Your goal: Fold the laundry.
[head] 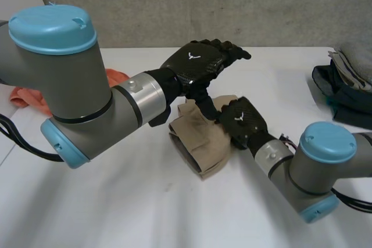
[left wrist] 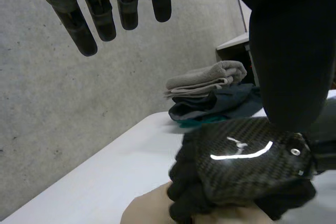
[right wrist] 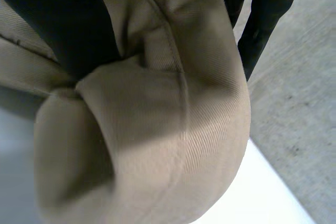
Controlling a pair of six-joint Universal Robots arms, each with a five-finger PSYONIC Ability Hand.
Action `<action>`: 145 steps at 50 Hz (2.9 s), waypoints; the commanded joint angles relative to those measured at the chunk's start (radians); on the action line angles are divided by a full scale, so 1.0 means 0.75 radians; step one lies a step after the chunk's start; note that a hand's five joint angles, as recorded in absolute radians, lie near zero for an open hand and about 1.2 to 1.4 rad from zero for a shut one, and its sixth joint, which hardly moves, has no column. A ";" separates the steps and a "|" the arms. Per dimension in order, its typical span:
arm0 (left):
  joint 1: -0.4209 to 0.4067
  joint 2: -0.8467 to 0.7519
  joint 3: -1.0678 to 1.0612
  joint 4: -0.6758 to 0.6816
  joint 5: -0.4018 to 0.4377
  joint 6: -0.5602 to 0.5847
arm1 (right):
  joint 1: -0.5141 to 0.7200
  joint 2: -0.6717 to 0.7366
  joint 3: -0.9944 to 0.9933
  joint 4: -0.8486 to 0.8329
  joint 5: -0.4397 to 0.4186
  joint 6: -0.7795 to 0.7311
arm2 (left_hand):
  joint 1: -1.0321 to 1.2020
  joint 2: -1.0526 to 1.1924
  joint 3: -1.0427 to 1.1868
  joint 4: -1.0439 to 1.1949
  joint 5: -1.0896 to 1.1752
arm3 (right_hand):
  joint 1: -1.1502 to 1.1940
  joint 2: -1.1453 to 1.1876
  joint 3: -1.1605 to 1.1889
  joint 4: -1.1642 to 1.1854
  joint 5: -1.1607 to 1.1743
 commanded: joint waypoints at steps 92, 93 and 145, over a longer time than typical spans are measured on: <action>-0.065 0.263 -0.088 0.103 -0.082 -0.005 | -1.164 -0.253 -0.795 0.595 0.093 -0.159 | 0.125 0.078 0.080 0.075 0.081 | -1.053 -1.261 -1.274 -1.310 -1.125; -0.063 0.282 -0.086 0.109 -0.084 -0.005 | -1.115 -0.263 -0.783 0.552 0.091 -0.148 | 0.125 0.078 0.080 0.075 0.081 | -1.053 -1.261 -1.274 -1.310 -1.125; 0.741 -0.602 0.173 0.514 -0.308 0.774 | -0.515 -0.525 0.371 0.259 -0.197 -0.173 | 1.604 1.557 1.559 1.554 1.560 | -1.053 -1.261 -1.274 -1.310 -1.125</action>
